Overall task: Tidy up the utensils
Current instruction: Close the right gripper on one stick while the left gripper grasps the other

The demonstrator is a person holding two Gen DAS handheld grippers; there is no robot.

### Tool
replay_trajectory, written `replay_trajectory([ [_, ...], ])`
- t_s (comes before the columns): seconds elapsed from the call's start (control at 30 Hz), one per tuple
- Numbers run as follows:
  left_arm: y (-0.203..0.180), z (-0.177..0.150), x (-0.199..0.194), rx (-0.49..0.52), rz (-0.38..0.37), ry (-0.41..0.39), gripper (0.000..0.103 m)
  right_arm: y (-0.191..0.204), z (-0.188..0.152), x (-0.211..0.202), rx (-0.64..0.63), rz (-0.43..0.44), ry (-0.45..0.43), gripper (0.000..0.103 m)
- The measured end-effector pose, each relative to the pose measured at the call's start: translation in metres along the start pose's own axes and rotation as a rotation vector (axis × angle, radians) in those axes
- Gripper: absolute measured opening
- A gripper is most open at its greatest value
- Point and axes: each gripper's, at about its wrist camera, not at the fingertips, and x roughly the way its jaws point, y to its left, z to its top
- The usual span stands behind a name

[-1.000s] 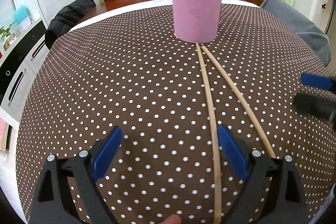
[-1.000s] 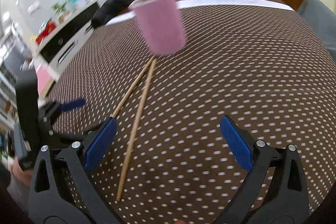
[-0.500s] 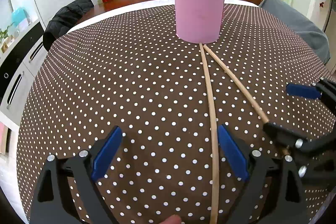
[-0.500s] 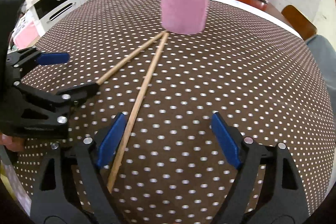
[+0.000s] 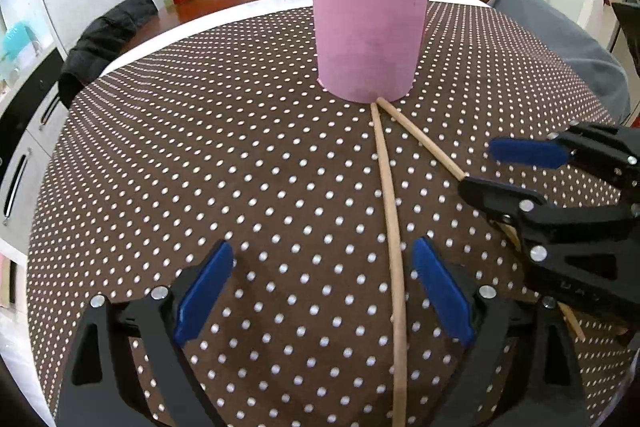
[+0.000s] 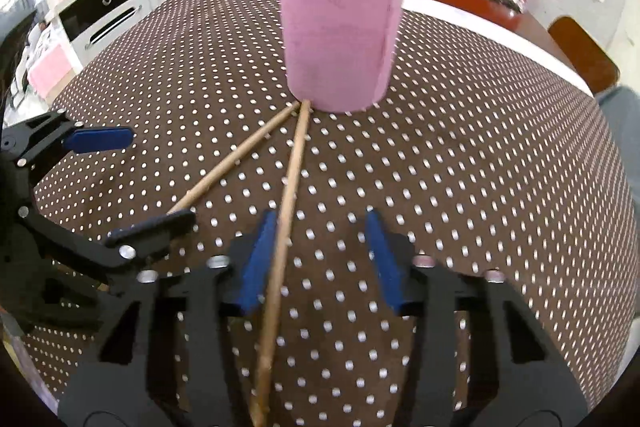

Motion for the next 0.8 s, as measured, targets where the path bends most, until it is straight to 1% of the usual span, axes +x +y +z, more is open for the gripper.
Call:
replay_trajectory([
  [0.03,0.001,0.003,0.001,-0.005,-0.020,0.003,0.079,0.001,0.001,0.000,-0.008,-0.005,0.003,0.032],
  [0.1,0.001,0.007,0.003,0.004,-0.022,0.003,0.075,0.000,0.000,-0.001,-0.023,-0.011,0.018,0.030],
  [0.17,0.001,0.008,0.005,0.006,-0.023,-0.004,0.075,-0.005,-0.004,-0.004,-0.013,-0.019,0.026,0.030],
  [0.23,0.001,0.011,0.007,0.005,-0.021,-0.008,0.075,-0.009,-0.006,-0.005,0.002,-0.009,0.023,0.031],
  [0.33,-0.002,0.013,0.009,0.003,-0.019,-0.003,0.075,-0.007,-0.002,-0.001,-0.003,-0.007,0.011,0.031],
  [0.37,-0.003,0.016,0.010,0.005,-0.023,-0.005,0.074,-0.006,0.000,0.001,-0.004,-0.007,0.013,0.031],
  [0.4,-0.007,0.014,0.008,0.014,-0.029,-0.010,0.065,-0.004,0.003,0.002,-0.007,-0.010,0.020,0.025],
  [0.43,-0.009,0.012,0.005,0.023,-0.034,-0.012,0.048,-0.002,0.004,0.001,-0.010,-0.002,0.026,0.009],
  [0.47,-0.013,0.013,0.002,0.039,-0.044,-0.009,0.034,-0.001,0.005,0.001,-0.014,-0.001,0.031,0.007],
  [0.5,-0.015,0.012,0.000,0.041,-0.046,0.000,0.006,-0.001,0.002,-0.001,-0.017,0.000,0.033,0.006],
  [0.6,-0.013,0.007,-0.003,0.024,-0.060,0.003,0.006,-0.008,-0.007,-0.008,0.031,0.050,0.030,0.006],
  [0.67,-0.010,0.003,-0.006,-0.007,-0.065,0.000,0.006,-0.014,-0.015,-0.016,0.064,0.076,0.004,0.006],
  [0.8,-0.003,-0.005,-0.018,-0.065,-0.083,-0.037,0.005,-0.026,-0.027,-0.039,0.132,0.170,-0.073,0.006],
])
